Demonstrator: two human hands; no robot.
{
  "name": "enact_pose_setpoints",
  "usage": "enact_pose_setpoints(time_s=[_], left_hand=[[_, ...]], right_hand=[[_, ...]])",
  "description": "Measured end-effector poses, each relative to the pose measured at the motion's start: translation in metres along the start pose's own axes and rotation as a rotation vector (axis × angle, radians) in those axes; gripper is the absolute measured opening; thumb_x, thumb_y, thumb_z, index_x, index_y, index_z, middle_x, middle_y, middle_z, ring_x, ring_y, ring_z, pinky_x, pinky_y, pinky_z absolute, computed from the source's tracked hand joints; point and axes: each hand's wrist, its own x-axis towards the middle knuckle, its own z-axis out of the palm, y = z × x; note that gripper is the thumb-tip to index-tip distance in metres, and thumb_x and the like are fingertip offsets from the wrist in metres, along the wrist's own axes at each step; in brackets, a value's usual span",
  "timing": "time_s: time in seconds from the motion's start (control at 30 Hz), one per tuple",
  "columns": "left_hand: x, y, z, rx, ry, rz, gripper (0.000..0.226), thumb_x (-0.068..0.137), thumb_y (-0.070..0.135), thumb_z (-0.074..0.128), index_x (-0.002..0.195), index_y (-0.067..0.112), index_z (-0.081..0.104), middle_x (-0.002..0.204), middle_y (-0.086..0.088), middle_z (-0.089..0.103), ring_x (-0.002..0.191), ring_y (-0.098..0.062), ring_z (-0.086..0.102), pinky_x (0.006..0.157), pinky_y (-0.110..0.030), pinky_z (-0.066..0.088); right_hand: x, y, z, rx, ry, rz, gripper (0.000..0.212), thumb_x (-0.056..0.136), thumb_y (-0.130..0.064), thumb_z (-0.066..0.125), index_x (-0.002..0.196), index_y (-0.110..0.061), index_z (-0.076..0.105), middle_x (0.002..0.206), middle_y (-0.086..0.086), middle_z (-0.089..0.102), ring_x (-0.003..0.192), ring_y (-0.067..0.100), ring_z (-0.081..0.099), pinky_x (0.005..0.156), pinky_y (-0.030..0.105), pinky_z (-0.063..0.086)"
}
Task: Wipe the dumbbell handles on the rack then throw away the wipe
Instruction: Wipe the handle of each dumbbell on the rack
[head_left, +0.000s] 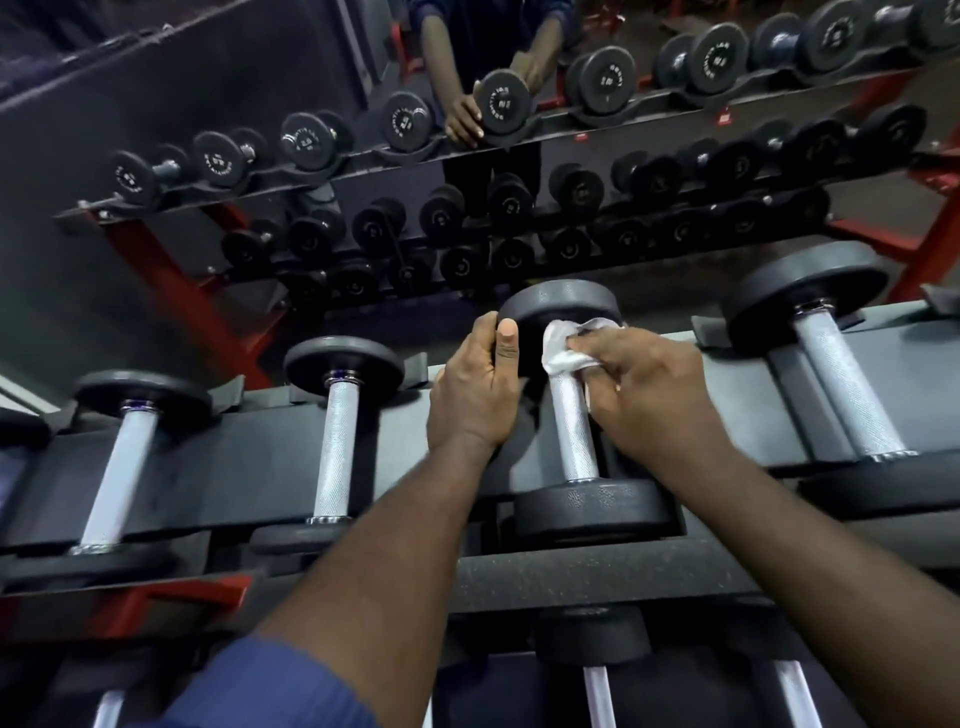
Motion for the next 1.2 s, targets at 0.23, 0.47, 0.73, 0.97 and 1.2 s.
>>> enact_pose_setpoints(time_s=[0.23, 0.47, 0.73, 0.97, 1.2], left_hand=[[-0.001, 0.002, 0.0, 0.01, 0.006, 0.005, 0.073, 0.096, 0.077, 0.013, 0.149, 0.04, 0.045, 0.143, 0.0, 0.063, 0.127, -0.032, 0.06, 0.103, -0.047, 0.051], [0.001, -0.001, 0.003, 0.01, 0.014, 0.003, 0.066, 0.099, 0.075, 0.015, 0.148, 0.042, 0.044, 0.138, 0.0, 0.066, 0.125, -0.03, 0.062, 0.099, -0.046, 0.053], [0.0, 0.001, 0.003, 0.022, 0.022, -0.008, 0.067, 0.098, 0.077, 0.013, 0.148, 0.044, 0.044, 0.138, 0.001, 0.066, 0.124, -0.028, 0.062, 0.1, -0.049, 0.054], [0.0, 0.001, 0.005, 0.023, 0.034, -0.001, 0.064, 0.098, 0.08, 0.012, 0.142, 0.047, 0.045, 0.118, -0.001, 0.072, 0.109, -0.028, 0.067, 0.091, -0.051, 0.057], [0.0, 0.002, 0.005, 0.019, 0.041, -0.005, 0.069, 0.095, 0.084, 0.01, 0.141, 0.048, 0.047, 0.107, -0.003, 0.072, 0.101, -0.029, 0.067, 0.088, -0.051, 0.057]], right_hand=[[0.013, 0.005, -0.004, 0.256, -0.107, 0.48, 0.013, 0.084, -0.024, 0.075, 0.088, -0.033, 0.082, 0.075, -0.018, 0.074, 0.073, 0.0, 0.065, 0.067, 0.019, 0.049], [0.009, -0.012, 0.005, 0.075, -0.023, 0.042, 0.028, 0.084, -0.008, 0.068, 0.105, -0.022, 0.081, 0.1, -0.005, 0.076, 0.09, 0.014, 0.07, 0.088, 0.028, 0.054], [0.001, 0.013, 0.006, 0.202, -0.01, 0.24, 0.023, 0.085, -0.009, 0.073, 0.1, -0.024, 0.082, 0.09, -0.011, 0.077, 0.083, -0.003, 0.066, 0.078, -0.001, 0.041], [0.003, 0.005, 0.008, 0.251, 0.002, 0.222, 0.012, 0.09, -0.024, 0.074, 0.1, -0.025, 0.081, 0.085, -0.015, 0.075, 0.077, -0.001, 0.066, 0.07, 0.001, 0.04], [0.005, 0.019, 0.02, 0.319, -0.038, 0.483, 0.008, 0.086, -0.029, 0.075, 0.079, -0.024, 0.076, 0.073, -0.017, 0.071, 0.071, 0.005, 0.066, 0.07, 0.022, 0.05]])
